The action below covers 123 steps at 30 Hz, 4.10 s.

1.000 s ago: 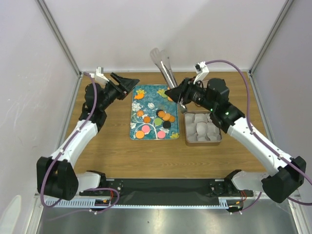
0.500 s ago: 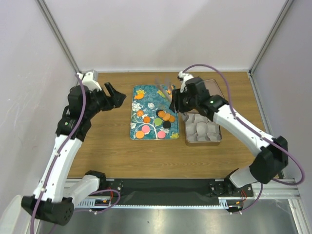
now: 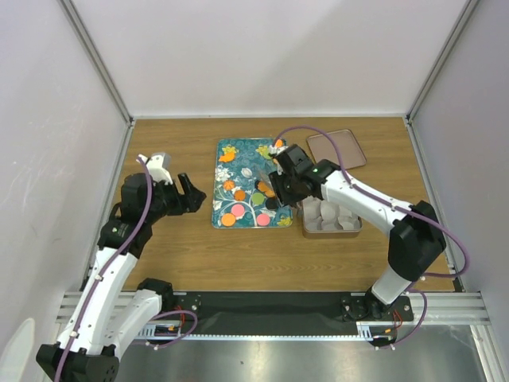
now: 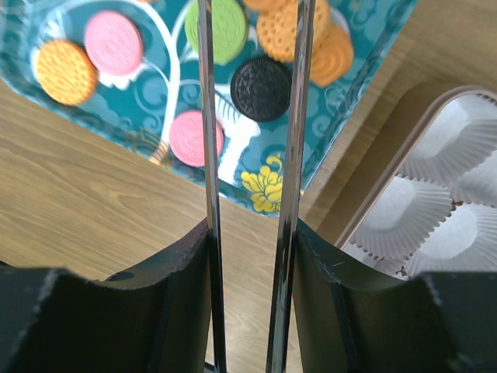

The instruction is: Pack the cookies

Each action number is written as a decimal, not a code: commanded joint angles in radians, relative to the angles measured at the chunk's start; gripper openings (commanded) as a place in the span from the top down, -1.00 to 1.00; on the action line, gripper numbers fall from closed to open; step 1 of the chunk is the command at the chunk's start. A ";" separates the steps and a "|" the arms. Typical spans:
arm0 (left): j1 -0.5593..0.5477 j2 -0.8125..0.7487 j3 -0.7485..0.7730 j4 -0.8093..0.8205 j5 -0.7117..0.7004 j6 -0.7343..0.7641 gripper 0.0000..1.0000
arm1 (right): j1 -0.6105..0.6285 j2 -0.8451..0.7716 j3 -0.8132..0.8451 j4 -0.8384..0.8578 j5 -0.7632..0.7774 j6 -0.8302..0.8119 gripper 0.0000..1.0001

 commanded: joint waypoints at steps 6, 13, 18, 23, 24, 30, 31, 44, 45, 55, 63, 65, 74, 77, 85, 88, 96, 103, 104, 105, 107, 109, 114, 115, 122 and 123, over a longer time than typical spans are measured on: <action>0.001 -0.038 -0.086 0.067 0.057 0.030 -0.61 | 0.034 0.056 0.051 -0.038 0.059 -0.035 0.12; 0.001 -0.047 -0.089 0.060 0.057 0.034 -0.63 | 0.042 0.061 0.047 -0.059 0.107 -0.042 0.11; 0.000 -0.050 -0.094 0.060 0.056 0.034 -0.64 | 0.051 0.064 0.042 -0.056 0.098 -0.047 0.10; 0.001 -0.049 -0.095 0.060 0.056 0.033 -0.66 | 0.068 0.070 0.041 -0.058 0.104 -0.055 0.06; 0.001 -0.050 -0.095 0.060 0.056 0.033 -0.67 | 0.068 0.070 0.041 -0.061 0.105 -0.053 0.06; 0.000 -0.053 -0.097 0.058 0.053 0.033 -0.67 | 0.068 0.082 0.041 -0.079 0.131 -0.056 0.06; -0.002 -0.053 -0.097 0.058 0.053 0.033 -0.67 | 0.069 0.082 0.039 -0.079 0.131 -0.059 0.06; 0.000 -0.056 -0.099 0.057 0.048 0.031 -0.68 | 0.081 0.096 0.050 -0.099 0.131 -0.067 0.07; -0.002 -0.056 -0.099 0.058 0.048 0.031 -0.68 | 0.081 0.094 0.053 -0.099 0.133 -0.067 0.07; -0.007 -0.064 -0.099 0.054 0.034 0.030 -0.68 | 0.083 0.088 0.077 -0.127 0.148 -0.067 0.36; -0.011 -0.067 -0.099 0.052 0.025 0.027 -0.68 | 0.077 0.045 0.116 -0.147 0.176 -0.052 0.42; -0.013 -0.067 -0.099 0.051 0.025 0.027 -0.68 | 0.069 0.024 0.119 -0.148 0.177 -0.049 0.43; -0.013 -0.055 -0.097 0.051 0.031 0.028 -0.68 | 0.020 -0.140 0.094 -0.200 0.191 -0.007 0.44; -0.014 -0.052 -0.097 0.054 0.033 0.028 -0.68 | -0.010 -0.218 0.065 -0.243 0.204 0.017 0.43; -0.020 -0.032 -0.097 0.052 0.034 0.028 -0.68 | -0.104 -0.442 -0.105 -0.331 0.191 0.073 0.42; -0.025 -0.030 -0.097 0.054 0.034 0.028 -0.68 | -0.124 -0.478 -0.146 -0.332 0.158 0.085 0.42; -0.036 -0.026 -0.097 0.049 0.025 0.028 -0.68 | -0.123 -0.467 -0.226 -0.296 0.132 0.094 0.42; -0.043 -0.027 -0.097 0.047 0.014 0.027 -0.68 | -0.126 -0.440 -0.263 -0.240 0.115 0.096 0.40; -0.045 -0.027 -0.097 0.047 0.014 0.027 -0.68 | -0.126 -0.429 -0.263 -0.240 0.115 0.094 0.40; -0.046 -0.026 -0.097 0.046 0.013 0.027 -0.68 | -0.126 -0.414 -0.263 -0.234 0.113 0.094 0.40; -0.050 -0.027 -0.097 0.047 0.010 0.025 -0.68 | -0.126 -0.400 -0.272 -0.222 0.105 0.094 0.40; -0.050 -0.029 -0.097 0.047 0.008 0.025 -0.68 | -0.127 -0.387 -0.274 -0.213 0.111 0.094 0.40; -0.054 -0.027 -0.097 0.046 0.007 0.025 -0.68 | -0.135 -0.375 -0.274 -0.199 0.113 0.099 0.38; -0.054 -0.029 -0.097 0.046 0.007 0.025 -0.68 | -0.136 -0.372 -0.271 -0.202 0.115 0.102 0.37; -0.062 -0.030 -0.097 0.044 0.005 0.025 -0.69 | -0.136 -0.354 -0.275 -0.199 0.118 0.103 0.28; -0.062 -0.030 -0.097 0.046 0.004 0.027 -0.68 | -0.136 -0.355 -0.275 -0.199 0.118 0.102 0.26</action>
